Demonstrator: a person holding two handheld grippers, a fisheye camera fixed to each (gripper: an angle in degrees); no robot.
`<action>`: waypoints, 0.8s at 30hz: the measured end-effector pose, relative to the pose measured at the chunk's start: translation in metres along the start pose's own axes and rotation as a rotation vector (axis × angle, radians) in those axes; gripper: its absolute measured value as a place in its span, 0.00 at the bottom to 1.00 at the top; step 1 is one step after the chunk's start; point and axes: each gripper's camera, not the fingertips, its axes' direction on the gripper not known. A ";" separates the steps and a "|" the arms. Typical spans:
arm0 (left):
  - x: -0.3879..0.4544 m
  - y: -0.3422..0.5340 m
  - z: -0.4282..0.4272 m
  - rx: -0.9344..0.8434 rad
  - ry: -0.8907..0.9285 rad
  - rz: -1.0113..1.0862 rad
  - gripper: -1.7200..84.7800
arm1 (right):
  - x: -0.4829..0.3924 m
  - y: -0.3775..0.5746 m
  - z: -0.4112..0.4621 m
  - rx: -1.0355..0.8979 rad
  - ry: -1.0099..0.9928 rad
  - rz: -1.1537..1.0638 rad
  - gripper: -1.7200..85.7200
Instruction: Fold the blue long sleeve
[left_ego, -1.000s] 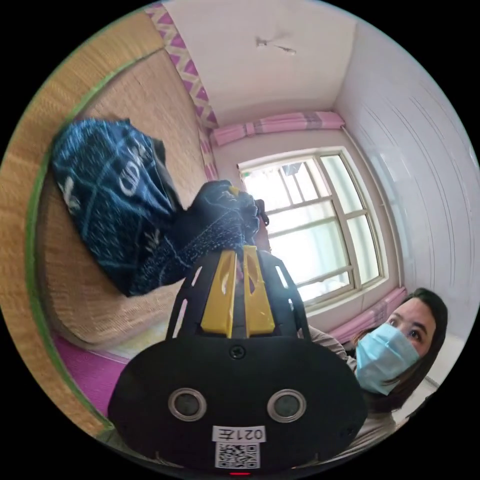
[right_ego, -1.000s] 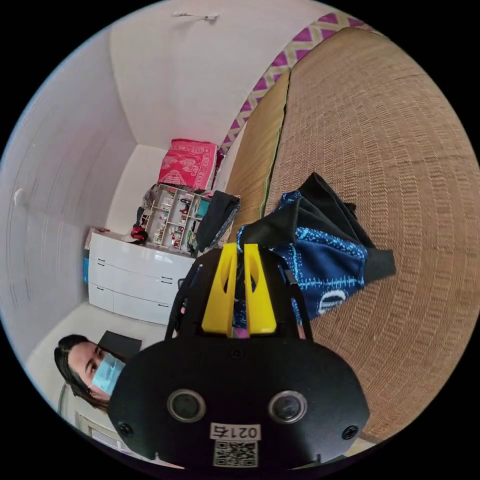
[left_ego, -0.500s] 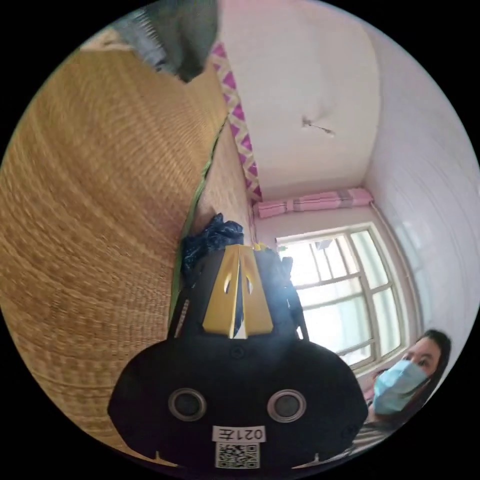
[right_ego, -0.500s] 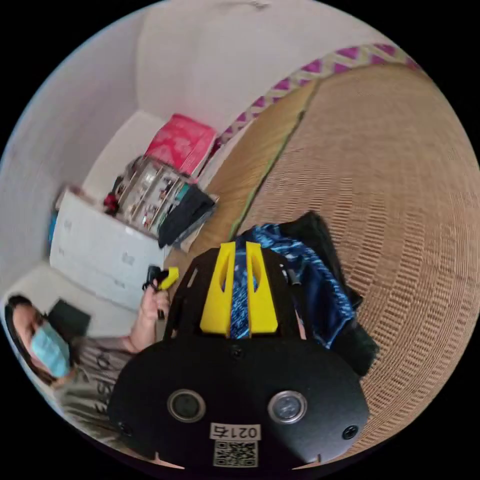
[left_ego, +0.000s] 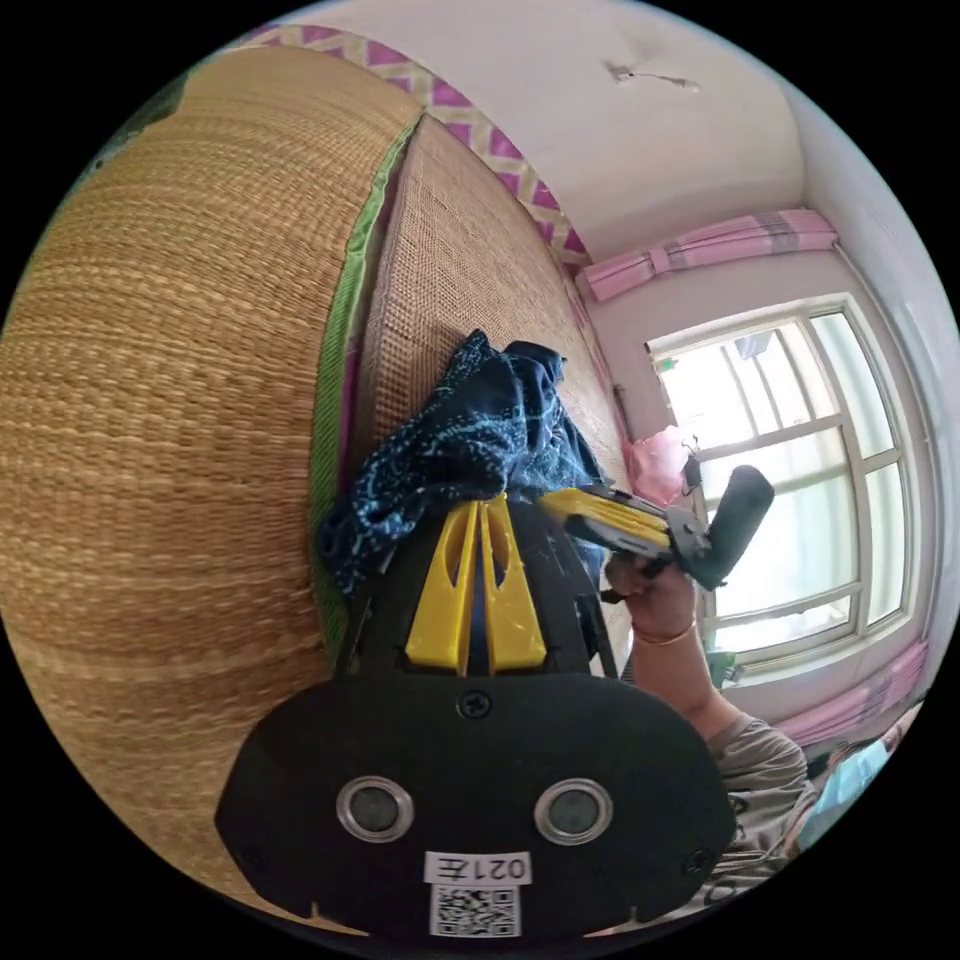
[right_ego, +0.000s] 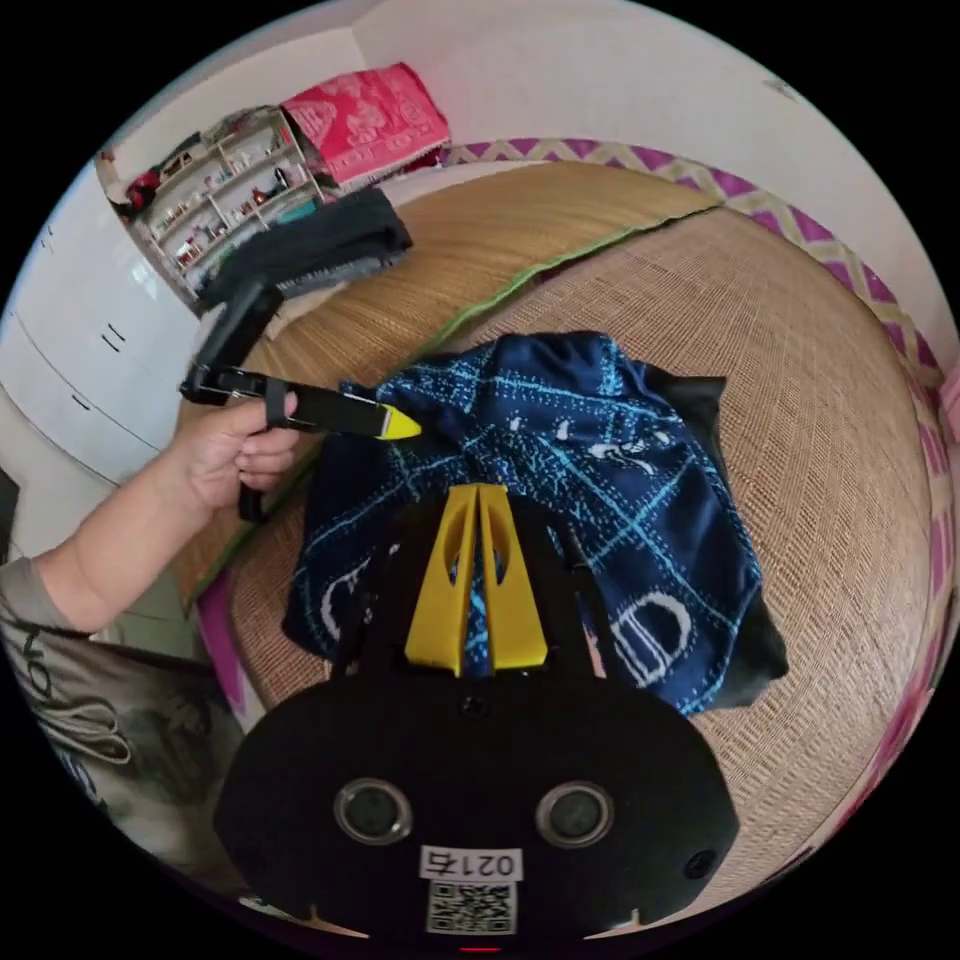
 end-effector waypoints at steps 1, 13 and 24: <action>-0.001 0.006 -0.005 0.002 -0.028 0.020 0.01 | 0.009 0.018 -0.025 0.078 -0.040 0.003 0.01; 0.000 0.116 -0.088 0.170 0.197 0.078 0.01 | 0.111 0.187 -0.055 0.292 -0.132 0.342 0.04; -0.043 0.245 -0.169 0.374 0.272 0.284 0.01 | 0.262 0.301 0.043 0.392 -0.590 0.857 0.15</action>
